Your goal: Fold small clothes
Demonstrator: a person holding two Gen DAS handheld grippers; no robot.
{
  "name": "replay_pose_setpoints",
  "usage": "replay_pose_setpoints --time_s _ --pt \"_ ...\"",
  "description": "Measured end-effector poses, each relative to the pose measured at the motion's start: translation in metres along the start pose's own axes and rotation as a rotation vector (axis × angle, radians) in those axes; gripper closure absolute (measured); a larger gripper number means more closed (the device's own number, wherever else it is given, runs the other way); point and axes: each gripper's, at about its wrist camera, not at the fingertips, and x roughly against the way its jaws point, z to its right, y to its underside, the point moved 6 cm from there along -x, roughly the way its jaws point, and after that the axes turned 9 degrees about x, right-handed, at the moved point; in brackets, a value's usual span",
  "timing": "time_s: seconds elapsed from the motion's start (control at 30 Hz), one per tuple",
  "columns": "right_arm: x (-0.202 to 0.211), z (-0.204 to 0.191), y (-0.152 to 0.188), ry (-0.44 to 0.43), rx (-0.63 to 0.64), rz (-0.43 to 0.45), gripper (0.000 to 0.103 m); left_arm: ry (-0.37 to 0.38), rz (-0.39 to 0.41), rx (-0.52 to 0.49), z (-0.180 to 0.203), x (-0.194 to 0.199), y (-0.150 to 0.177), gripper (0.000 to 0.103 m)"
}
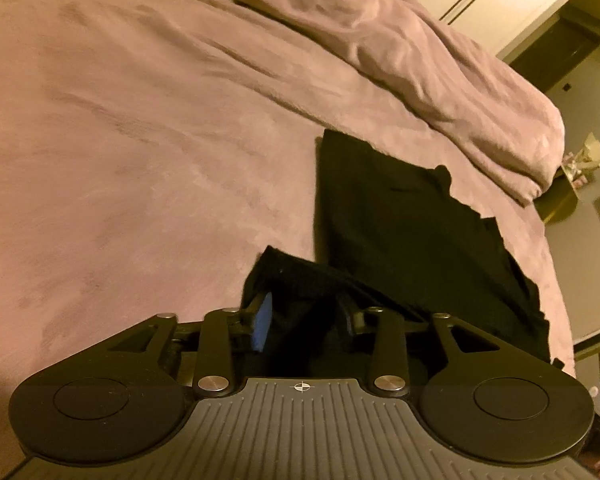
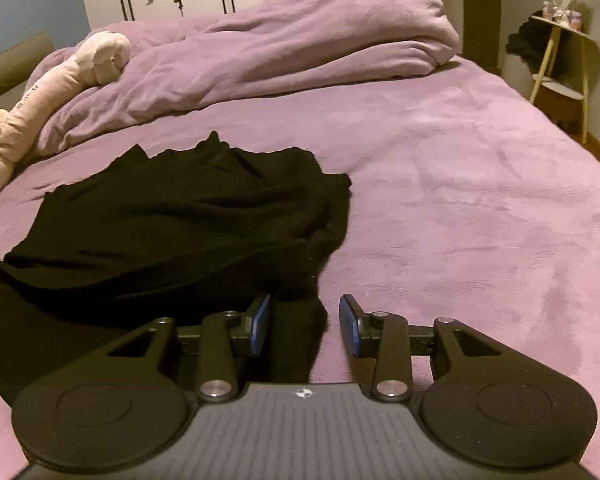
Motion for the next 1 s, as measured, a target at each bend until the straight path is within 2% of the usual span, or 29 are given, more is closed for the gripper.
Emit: replay_pose_setpoints --time_s 0.07,0.2,0.43,0.57,0.87,0.97,1.0 --pt "-0.001 -0.002 -0.001 -0.027 -0.007 0.009 0.066 0.04 -0.008 0.004 0.0 -0.001 -0.001 0.054" --pt "-0.002 -0.006 -0.001 -0.033 0.023 0.033 0.067 0.067 -0.021 -0.008 0.0 -0.008 -0.004 0.054" --pt "0.001 -0.006 0.001 -0.046 0.009 0.048 0.085 0.09 -0.008 0.058 -0.005 -0.005 -0.015 0.054" --pt "0.003 -0.006 0.002 -0.048 0.006 0.051 0.086 0.034 0.016 0.031 -0.011 0.004 -0.019 0.052" --pt "0.011 -0.005 0.0 -0.058 -0.065 0.076 0.087 0.089 -0.049 0.088 -0.016 -0.011 -0.017 0.051" --pt "0.015 -0.005 0.0 -0.057 -0.069 0.083 0.088 0.093 -0.045 0.095 -0.015 -0.013 -0.016 0.059" --pt "0.016 -0.006 0.0 -0.058 -0.069 0.086 0.088 0.073 -0.04 0.08 -0.014 -0.014 -0.015 0.076"
